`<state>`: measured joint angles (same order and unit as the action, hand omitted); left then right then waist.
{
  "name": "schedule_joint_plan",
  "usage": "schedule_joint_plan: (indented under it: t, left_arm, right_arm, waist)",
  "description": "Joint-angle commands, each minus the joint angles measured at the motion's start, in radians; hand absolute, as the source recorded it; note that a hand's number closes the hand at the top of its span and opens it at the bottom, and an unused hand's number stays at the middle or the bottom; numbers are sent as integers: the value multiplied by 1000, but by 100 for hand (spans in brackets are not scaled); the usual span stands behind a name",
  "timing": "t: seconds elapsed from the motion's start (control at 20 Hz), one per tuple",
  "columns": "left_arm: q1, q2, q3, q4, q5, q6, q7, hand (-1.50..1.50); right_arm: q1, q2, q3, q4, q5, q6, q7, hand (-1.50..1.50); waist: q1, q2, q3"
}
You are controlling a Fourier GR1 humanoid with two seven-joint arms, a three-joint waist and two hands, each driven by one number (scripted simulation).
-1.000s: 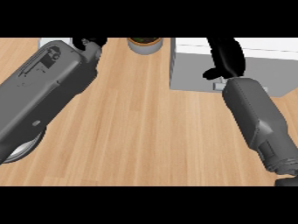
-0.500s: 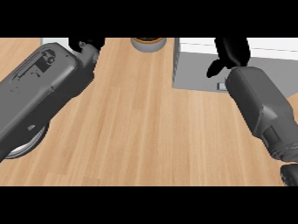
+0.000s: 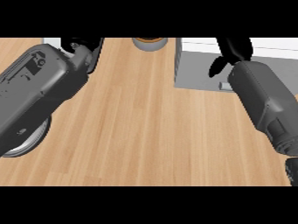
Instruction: Pick up the can, place it into the drawer and close the drawer
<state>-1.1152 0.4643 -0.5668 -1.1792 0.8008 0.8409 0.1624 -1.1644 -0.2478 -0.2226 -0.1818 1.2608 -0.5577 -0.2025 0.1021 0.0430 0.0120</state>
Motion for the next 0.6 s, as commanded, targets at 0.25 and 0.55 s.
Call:
schedule_joint_plan:
  t: [0.25,0.55]
  left_arm:
    - [13,23,1,-38,-11,3,15,-150]
    - [40,32,18,-56,-10,-10,23,-150]
  right_arm:
    - [-86,65,-306,-31,-337,144,-158,-150]
    - [-96,24,-366,-23,-397,217,-231,-150]
  waist:
    - [19,-12,-4]
    - [0,-7,-9]
